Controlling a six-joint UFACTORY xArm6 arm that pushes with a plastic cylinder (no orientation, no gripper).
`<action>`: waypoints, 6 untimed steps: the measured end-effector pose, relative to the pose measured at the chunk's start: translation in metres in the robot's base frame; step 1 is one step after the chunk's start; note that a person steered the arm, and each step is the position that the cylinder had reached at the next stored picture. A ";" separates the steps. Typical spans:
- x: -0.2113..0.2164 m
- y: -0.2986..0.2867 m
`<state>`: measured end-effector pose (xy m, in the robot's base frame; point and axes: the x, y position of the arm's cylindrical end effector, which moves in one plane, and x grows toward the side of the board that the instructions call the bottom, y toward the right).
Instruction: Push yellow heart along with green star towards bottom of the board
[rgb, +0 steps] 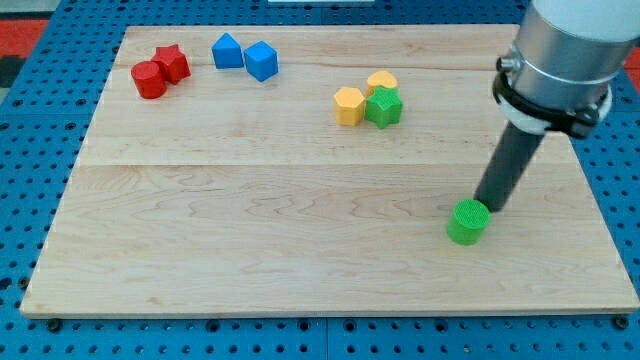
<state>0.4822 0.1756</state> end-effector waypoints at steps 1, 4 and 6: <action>-0.059 -0.009; -0.208 -0.093; -0.173 -0.107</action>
